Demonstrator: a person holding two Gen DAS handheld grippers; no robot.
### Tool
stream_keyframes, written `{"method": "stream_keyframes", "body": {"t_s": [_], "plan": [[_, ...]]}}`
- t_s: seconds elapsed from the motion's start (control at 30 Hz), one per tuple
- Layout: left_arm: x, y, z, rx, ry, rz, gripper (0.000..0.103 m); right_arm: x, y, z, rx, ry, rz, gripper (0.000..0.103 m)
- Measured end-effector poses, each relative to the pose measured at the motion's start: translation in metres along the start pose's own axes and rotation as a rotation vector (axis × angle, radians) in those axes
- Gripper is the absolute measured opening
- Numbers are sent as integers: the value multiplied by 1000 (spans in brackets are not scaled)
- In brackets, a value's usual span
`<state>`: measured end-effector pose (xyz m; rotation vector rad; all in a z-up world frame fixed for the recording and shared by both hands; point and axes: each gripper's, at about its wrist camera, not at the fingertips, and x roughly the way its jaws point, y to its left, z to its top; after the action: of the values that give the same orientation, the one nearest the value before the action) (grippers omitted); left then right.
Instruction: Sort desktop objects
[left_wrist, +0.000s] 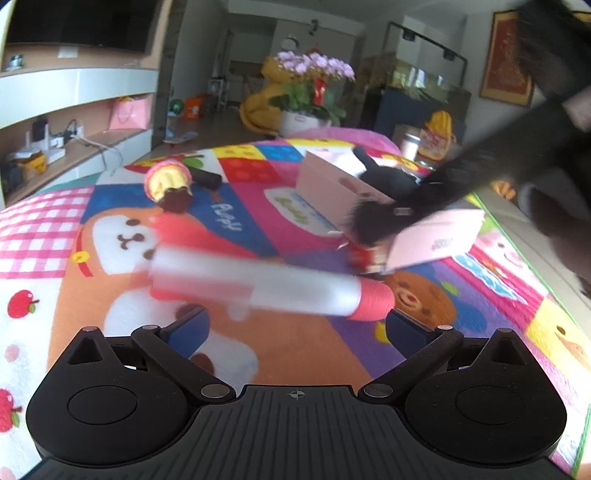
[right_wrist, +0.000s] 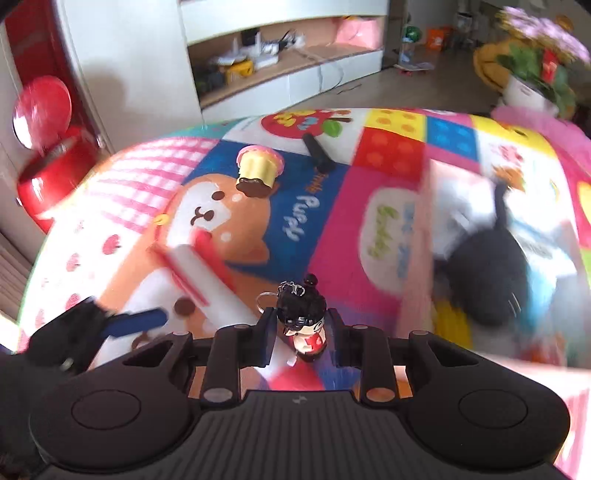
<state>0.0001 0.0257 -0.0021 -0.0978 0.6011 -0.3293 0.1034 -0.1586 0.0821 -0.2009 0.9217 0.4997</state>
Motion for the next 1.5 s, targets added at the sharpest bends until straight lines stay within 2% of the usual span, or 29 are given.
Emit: {"method": "stream_keyframes", "body": {"t_s": [0.17, 0.2, 0.23, 0.3, 0.33, 0.4, 0.47, 0.5, 0.53, 0.63, 0.77, 0.8, 0.9, 1.0, 1.1, 1.17, 1.3, 1.43, 1.5], "plan": [[5, -12, 2, 4, 28, 7, 103, -28, -31, -46, 69, -63, -81, 31], [6, -16, 2, 6, 27, 20, 103, -34, -41, -51, 98, -88, -104, 40], [8, -18, 4, 6, 27, 34, 103, -38, -53, -57, 131, -126, -134, 57], [10, -21, 7, 6, 32, 70, 103, -48, -75, -66, 207, -206, -211, 77], [13, -22, 9, 9, 37, 92, 103, -51, -85, -71, 244, -235, -246, 82], [17, -22, 13, 8, 49, 137, 103, -53, -106, -78, 318, -285, -300, 84], [23, -18, 18, -15, 65, 170, 103, -51, -129, -85, 400, -342, -334, 91], [25, -16, 21, -34, 73, 187, 103, -48, -140, -88, 451, -367, -344, 99], [28, -14, 24, -55, 79, 198, 103, -45, -153, -91, 501, -387, -344, 102], [32, -9, 32, -93, 86, 203, 103, -31, -182, -93, 602, -404, -298, 102], [28, -12, 34, -71, 67, 208, 103, -17, -200, -91, 670, -407, -146, 102], [27, -13, 34, -64, 63, 211, 103, -13, -199, -89, 677, -408, -108, 102], [21, -12, 31, -52, 53, 226, 103, -9, -187, -82, 673, -417, -121, 103], [19, -9, 29, -59, 59, 228, 103, -5, -179, -80, 662, -409, -38, 103], [19, -7, 28, -60, 60, 220, 103, -2, -165, -77, 600, -392, 25, 103], [17, -8, 30, -45, 51, 208, 103, -5, -155, -79, 559, -392, 15, 103], [15, -8, 41, -17, 8, 226, 103, -20, -137, -96, 516, -404, -91, 103], [32, 2, 58, -62, 3, 339, 103, -28, -130, -127, 547, -367, -116, 103], [39, 7, 64, -74, -13, 372, 103, -29, -129, -142, 583, -349, -124, 103]]}}
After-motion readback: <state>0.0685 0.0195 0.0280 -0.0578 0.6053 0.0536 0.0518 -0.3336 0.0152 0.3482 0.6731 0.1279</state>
